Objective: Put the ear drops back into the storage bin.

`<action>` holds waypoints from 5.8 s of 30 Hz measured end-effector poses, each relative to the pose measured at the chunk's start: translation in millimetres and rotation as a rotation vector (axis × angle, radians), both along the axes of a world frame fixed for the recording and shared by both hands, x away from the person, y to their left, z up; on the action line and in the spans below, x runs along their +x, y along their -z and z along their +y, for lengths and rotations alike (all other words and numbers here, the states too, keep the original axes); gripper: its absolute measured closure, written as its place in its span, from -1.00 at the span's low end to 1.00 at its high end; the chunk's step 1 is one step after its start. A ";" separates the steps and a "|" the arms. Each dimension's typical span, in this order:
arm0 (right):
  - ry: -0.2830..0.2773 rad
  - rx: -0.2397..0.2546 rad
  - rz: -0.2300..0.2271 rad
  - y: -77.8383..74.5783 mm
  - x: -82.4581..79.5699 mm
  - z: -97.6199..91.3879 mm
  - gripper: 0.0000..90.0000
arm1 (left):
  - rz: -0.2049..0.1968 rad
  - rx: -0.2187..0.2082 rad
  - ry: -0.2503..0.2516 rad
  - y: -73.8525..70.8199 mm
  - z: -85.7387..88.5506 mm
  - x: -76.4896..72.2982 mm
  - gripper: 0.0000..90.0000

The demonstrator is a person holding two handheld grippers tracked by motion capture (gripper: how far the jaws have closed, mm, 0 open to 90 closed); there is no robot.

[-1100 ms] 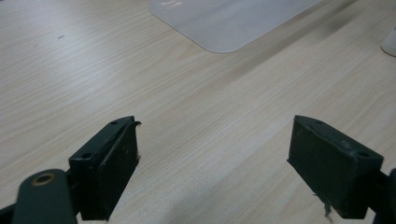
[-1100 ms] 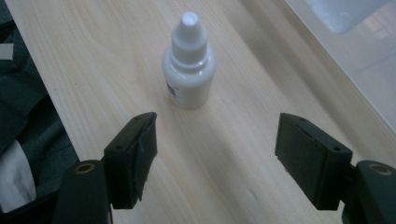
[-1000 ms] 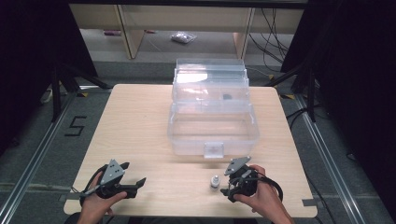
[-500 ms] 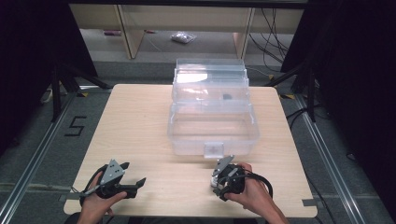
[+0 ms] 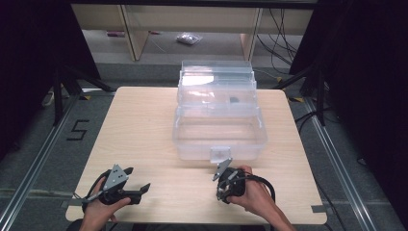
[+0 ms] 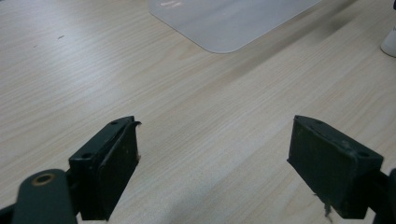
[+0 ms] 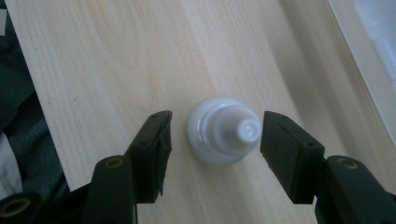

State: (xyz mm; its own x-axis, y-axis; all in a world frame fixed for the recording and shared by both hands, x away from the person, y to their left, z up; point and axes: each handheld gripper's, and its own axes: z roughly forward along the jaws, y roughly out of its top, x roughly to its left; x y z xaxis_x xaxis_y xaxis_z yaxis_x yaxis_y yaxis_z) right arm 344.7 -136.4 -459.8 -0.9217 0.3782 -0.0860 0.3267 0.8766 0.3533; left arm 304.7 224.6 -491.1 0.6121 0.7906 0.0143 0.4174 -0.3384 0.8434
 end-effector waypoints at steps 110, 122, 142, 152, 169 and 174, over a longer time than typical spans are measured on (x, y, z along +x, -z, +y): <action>0.296 -0.046 0.033 -101.2 142.5 -76.8 0.33 | 0.002 0.001 0.004 0.2 1.3 0.9 -0.66; 0.327 -0.062 0.062 -81.9 161.8 -77.8 0.33 | 0.001 0.005 0.007 0.2 1.4 0.9 -0.66; 0.344 -0.075 0.117 -54.9 173.0 -73.8 0.33 | 0.001 -0.002 0.007 0.4 1.0 0.9 -0.66; 0.354 -0.088 0.136 -42.4 177.3 -74.8 0.33 | 0.003 -0.004 0.006 0.6 0.9 1.0 -0.66; 0.356 -0.117 0.159 -33.5 180.5 -70.6 0.33 | 0.002 -0.003 0.008 0.5 1.0 1.0 -0.66; 0.367 -0.116 0.165 -33.1 181.0 -70.6 0.33 | 0.002 -0.003 0.008 0.5 1.0 1.0 -0.66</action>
